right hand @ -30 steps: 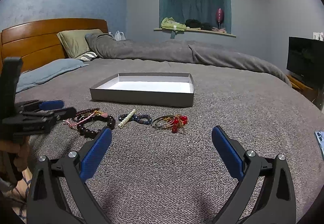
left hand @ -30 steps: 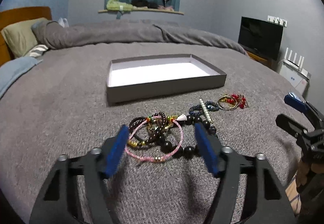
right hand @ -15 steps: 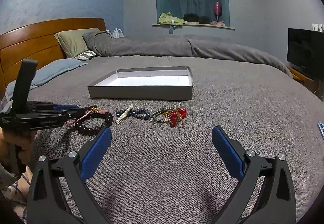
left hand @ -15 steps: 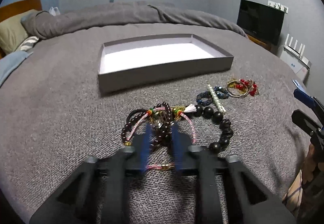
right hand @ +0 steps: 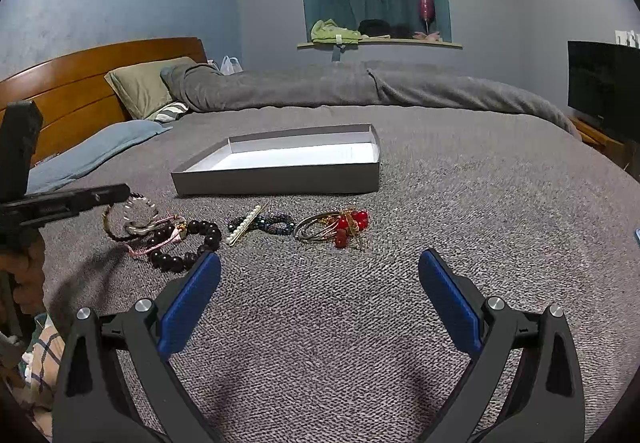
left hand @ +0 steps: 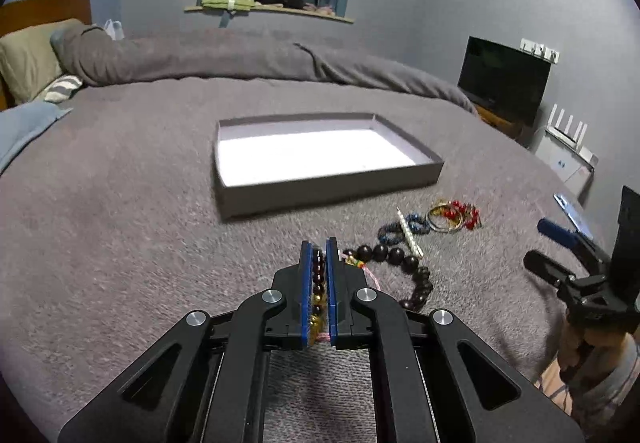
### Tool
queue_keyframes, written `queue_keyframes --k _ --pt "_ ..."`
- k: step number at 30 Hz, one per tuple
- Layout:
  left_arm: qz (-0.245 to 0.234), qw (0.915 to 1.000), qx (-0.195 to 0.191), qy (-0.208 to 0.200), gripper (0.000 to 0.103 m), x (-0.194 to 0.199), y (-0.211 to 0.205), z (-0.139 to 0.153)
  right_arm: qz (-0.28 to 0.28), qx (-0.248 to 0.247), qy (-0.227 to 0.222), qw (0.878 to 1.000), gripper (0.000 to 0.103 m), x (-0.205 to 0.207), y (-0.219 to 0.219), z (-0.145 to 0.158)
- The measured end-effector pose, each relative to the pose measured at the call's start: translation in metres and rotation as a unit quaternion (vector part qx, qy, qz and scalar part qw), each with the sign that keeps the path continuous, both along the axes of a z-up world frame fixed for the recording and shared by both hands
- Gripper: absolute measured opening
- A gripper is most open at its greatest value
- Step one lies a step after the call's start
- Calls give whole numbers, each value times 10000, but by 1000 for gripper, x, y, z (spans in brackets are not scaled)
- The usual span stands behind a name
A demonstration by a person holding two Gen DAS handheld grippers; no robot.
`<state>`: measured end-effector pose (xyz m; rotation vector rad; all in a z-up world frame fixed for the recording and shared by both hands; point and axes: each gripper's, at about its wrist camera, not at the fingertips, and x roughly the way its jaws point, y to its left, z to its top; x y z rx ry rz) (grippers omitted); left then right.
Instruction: Organize jewelry
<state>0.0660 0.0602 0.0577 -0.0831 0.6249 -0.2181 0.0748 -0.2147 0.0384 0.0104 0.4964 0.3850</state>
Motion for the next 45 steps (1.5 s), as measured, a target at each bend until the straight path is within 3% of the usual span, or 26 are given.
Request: queue_keyframes --k 11,12,14,17,20,23,28,31,32,33,37,45 --pt "141 9997 -14 211 5 -3 16 -16 298 -42 96 9995 98 0 23 1" --pt "132 9997 -39 219 9 -5 17 -18 332 -45 107 9994 98 1 26 1" --pt "61 9997 -85 201 28 -13 18 -22 432 -77 109 9990 98 0 34 2" --pt "-84 9997 -24 232 38 -23 15 -29 554 -132 122 9983 98 1 47 2" --pt "-282 9992 78 280 40 -31 8 -37 650 -157 144 9977 98 1 58 1" --pt "-459 9981 275 308 40 -36 -1 -45 719 -171 167 9971 98 1 67 1" --pt "-333 9977 518 293 39 -33 -4 -54 817 -237 189 9962 98 0 77 2" --pt "-315 9970 668 244 28 -31 -5 -56 866 -261 202 9957 98 0 82 2" --pt "-303 9971 667 221 19 -32 -4 -55 879 -258 211 9956 98 0 83 2" --pt "-288 9973 647 204 9 -32 -2 -55 889 -255 222 9955 98 1 85 2" --pt "-240 9990 325 165 9 -35 11 -50 954 -233 235 9949 98 1 92 3" --pt "5 10000 66 8 9 -48 38 -39 1280 -202 253 9912 95 2 118 4"
